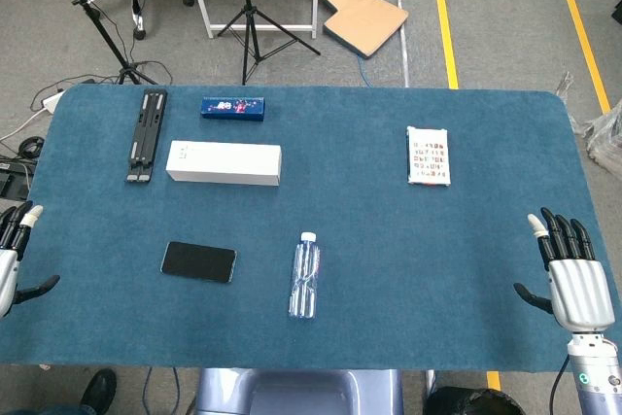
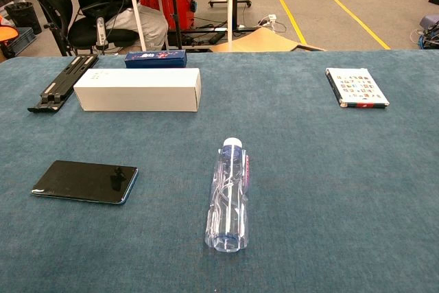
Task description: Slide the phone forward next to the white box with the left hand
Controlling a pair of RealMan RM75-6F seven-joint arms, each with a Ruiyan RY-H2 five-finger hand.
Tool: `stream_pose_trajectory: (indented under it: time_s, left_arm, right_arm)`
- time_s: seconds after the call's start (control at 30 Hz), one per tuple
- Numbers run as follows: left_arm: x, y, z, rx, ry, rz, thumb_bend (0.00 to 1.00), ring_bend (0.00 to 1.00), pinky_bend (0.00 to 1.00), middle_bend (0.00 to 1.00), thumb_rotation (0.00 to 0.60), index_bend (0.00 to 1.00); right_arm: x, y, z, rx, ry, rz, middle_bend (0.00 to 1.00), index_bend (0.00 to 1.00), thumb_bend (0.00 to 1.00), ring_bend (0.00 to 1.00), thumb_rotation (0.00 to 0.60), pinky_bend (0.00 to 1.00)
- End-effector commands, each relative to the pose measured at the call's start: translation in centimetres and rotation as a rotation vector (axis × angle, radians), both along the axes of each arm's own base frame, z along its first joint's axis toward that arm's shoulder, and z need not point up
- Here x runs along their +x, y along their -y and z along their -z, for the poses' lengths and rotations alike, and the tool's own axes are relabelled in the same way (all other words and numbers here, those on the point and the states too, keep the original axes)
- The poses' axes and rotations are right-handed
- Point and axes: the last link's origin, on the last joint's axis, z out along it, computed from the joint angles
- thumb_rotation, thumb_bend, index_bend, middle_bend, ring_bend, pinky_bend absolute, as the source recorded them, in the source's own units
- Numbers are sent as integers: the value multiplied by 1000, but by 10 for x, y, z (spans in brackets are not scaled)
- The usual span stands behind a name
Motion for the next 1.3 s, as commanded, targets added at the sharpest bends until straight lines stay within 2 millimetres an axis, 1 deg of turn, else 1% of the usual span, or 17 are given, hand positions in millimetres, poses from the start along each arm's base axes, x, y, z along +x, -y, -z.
stream_pose_trajectory:
  time_s: [0.03, 0.2, 0.27, 0.33, 0.37, 0.43, 0.5, 0.53, 0.6, 0.67, 0.77, 0.8, 1.1, 1.3]
  left_arm:
    - [1, 0, 1, 3, -4, 6, 0, 0, 0, 0, 600, 0]
    - [2, -2, 8, -17, -7, 13, 0, 0, 0, 0, 600, 0]
    - [7, -5, 20, -62, -15, 26, 1, 0, 0, 0, 600, 0]
    - [29, -15, 58, -199, -8, 76, 16, 0, 0, 0, 600, 0]
    - [35, -19, 70, -231, -13, 87, 29, 0, 0, 0, 600, 0]
    - [45, -23, 85, -270, -22, 106, 61, 0, 0, 0, 600, 0]
    - [58, -29, 108, -324, -33, 133, 111, 0, 0, 0, 600, 0]
    - [64, -31, 119, -351, -35, 143, 148, 0, 0, 0, 600, 0]
    - [72, -33, 133, -383, -38, 153, 216, 0, 0, 0, 600, 0]
    - [83, -36, 152, -423, -51, 166, 297, 0, 0, 0, 600, 0]
    - [94, -39, 178, -462, -113, 194, 335, 0, 0, 0, 600, 0]
    - [95, -41, 183, -460, -129, 188, 335, 0, 0, 0, 600, 0]
    - [93, -48, 206, -491, -188, 166, 334, 0, 0, 0, 600, 0]
    - [90, -53, 210, -484, -185, 153, 334, 0, 0, 0, 600, 0]
  right_arm:
    - [0, 0, 0, 2, -10, 13, 0, 0, 0, 0, 600, 0]
    - [-1, -1, -1, -1, 2, 31, 0, 0, 0, 0, 600, 0]
    - [-1, 0, -1, -1, 5, 33, 0, 0, 0, 0, 600, 0]
    - [-2, 1, 1, 11, 8, 39, 0, 0, 0, 0, 600, 0]
    - [-3, 1, 1, 16, 7, 42, 0, 0, 0, 0, 600, 0]
    - [-4, 2, 2, 21, 6, 47, 0, 0, 0, 0, 600, 0]
    - [-5, 3, 2, 26, 9, 53, 0, 0, 0, 0, 600, 0]
    - [-5, 3, 2, 26, 12, 55, 0, 0, 0, 0, 600, 0]
    - [-5, 4, 1, 26, 14, 56, 0, 0, 0, 0, 600, 0]
    - [-6, 5, 1, 29, 16, 56, 0, 0, 0, 0, 600, 0]
    - [-10, 6, 4, 46, 16, 74, 0, 0, 0, 0, 600, 0]
    - [-11, 7, 4, 50, 19, 78, 0, 0, 0, 0, 600, 0]
    - [-13, 6, 2, 54, 29, 83, 0, 0, 0, 0, 600, 0]
    - [-14, 7, 2, 59, 30, 88, 0, 0, 0, 0, 600, 0]
